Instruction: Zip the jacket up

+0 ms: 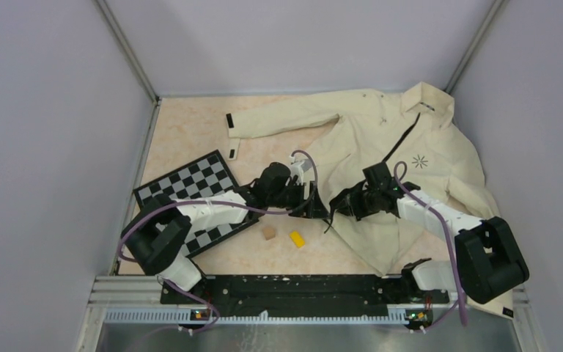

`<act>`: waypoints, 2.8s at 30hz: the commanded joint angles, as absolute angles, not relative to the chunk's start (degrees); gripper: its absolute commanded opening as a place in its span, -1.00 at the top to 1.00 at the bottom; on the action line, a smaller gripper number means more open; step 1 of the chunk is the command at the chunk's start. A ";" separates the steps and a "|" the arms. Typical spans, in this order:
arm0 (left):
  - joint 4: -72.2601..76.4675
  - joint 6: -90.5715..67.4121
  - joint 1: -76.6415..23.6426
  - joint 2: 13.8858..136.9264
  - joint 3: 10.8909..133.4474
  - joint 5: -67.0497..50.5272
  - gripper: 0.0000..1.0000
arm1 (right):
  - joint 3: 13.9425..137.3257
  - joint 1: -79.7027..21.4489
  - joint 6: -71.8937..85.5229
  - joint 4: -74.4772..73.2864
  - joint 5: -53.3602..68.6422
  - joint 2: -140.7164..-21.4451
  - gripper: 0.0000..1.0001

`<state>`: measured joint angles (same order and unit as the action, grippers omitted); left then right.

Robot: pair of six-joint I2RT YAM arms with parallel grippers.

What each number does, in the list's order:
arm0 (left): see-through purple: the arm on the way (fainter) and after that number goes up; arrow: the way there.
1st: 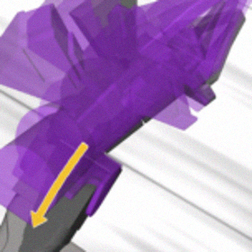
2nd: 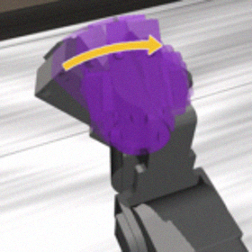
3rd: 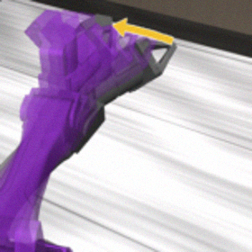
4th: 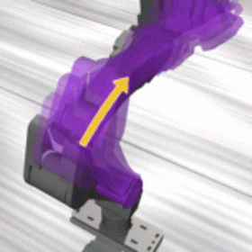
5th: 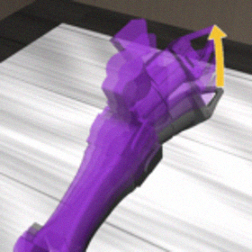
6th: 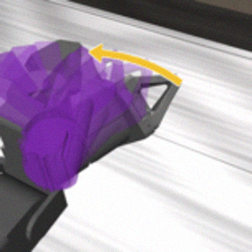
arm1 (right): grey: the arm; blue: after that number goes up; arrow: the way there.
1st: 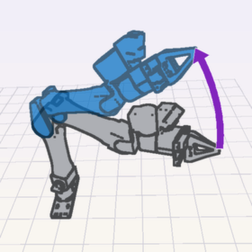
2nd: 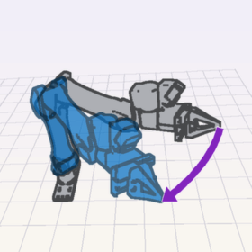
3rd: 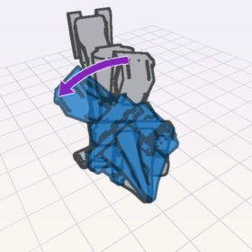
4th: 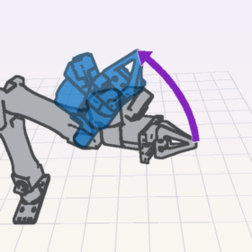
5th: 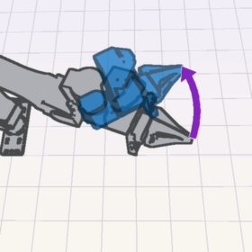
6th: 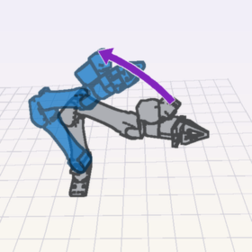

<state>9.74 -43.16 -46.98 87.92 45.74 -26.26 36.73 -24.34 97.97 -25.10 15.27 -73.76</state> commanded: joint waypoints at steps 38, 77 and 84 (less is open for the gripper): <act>15.58 -37.70 -47.15 96.27 50.54 -30.16 0.60 | 36.47 -24.00 100.14 -21.34 17.85 -75.54 1.00; -2.35 -18.68 -58.82 92.81 51.72 -4.81 1.00 | 26.97 -19.86 118.53 -7.64 26.93 -66.88 1.00; -0.64 -20.08 -57.99 93.57 51.02 -9.91 1.00 | 26.45 -18.94 116.81 -10.52 25.46 -64.04 1.00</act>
<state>0.84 -18.76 -58.48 93.27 53.04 -5.43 25.04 -20.40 116.81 -12.27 25.32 -66.17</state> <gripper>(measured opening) 0.005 0.009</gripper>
